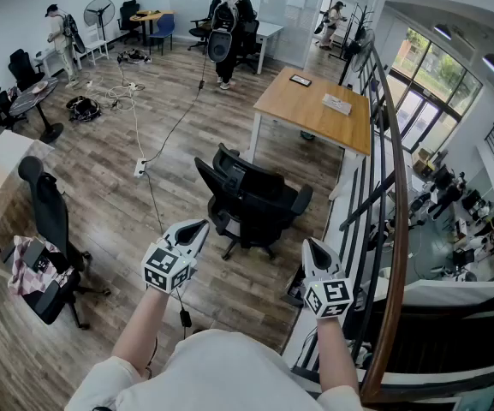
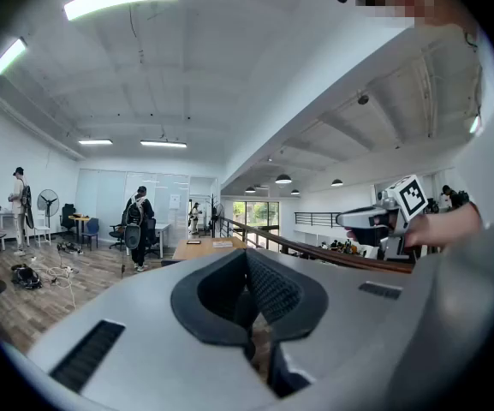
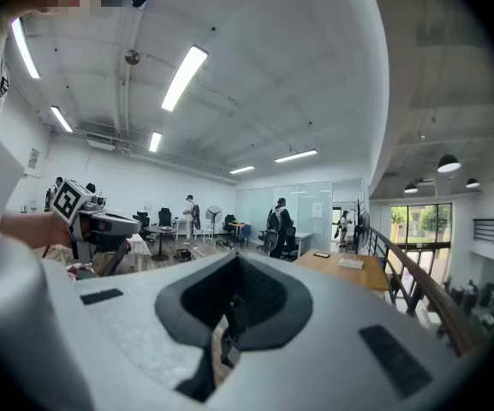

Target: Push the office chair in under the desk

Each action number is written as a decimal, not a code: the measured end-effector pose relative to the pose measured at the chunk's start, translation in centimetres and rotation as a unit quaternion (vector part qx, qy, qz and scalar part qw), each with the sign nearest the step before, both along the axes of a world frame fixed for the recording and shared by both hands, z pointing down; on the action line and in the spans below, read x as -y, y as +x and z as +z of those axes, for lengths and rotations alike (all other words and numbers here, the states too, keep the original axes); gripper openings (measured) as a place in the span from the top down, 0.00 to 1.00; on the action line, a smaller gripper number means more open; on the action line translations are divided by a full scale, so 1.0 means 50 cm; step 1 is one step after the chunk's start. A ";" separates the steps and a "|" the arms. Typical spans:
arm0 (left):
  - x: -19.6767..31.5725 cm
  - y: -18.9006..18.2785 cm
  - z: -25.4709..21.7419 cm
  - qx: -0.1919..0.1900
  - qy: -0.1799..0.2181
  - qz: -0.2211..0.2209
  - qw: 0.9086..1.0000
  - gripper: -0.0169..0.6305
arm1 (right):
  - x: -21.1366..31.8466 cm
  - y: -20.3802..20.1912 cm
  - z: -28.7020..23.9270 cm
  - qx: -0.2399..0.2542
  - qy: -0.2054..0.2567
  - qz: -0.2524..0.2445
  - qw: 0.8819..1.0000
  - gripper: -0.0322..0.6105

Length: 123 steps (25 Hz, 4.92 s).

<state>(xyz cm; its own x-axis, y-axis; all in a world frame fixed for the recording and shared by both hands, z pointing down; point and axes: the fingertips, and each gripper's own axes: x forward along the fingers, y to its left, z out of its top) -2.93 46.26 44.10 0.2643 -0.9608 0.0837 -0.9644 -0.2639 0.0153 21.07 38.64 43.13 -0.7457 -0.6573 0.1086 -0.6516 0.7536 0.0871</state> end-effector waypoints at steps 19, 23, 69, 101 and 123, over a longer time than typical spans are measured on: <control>-0.004 -0.018 0.011 -0.005 -0.006 0.004 1.000 0.98 | -0.011 -0.029 0.009 -0.008 -0.002 0.005 1.000 0.95; -0.013 -0.025 0.023 -0.005 -0.010 0.006 1.000 0.98 | -0.017 -0.032 0.018 -0.006 -0.005 0.011 1.000 0.95; -0.011 -0.191 0.128 -0.024 -0.068 0.032 0.997 0.74 | -0.018 -0.194 0.110 -0.026 -0.053 0.036 0.998 0.77; 0.426 -0.244 0.206 0.003 -0.121 -0.003 0.993 0.74 | 0.436 -0.290 0.258 -0.098 -0.120 -0.072 0.985 0.77; 0.638 -0.380 0.406 0.145 -0.208 0.170 0.952 0.72 | 0.482 -0.442 0.469 -0.233 -0.208 -0.092 0.946 0.76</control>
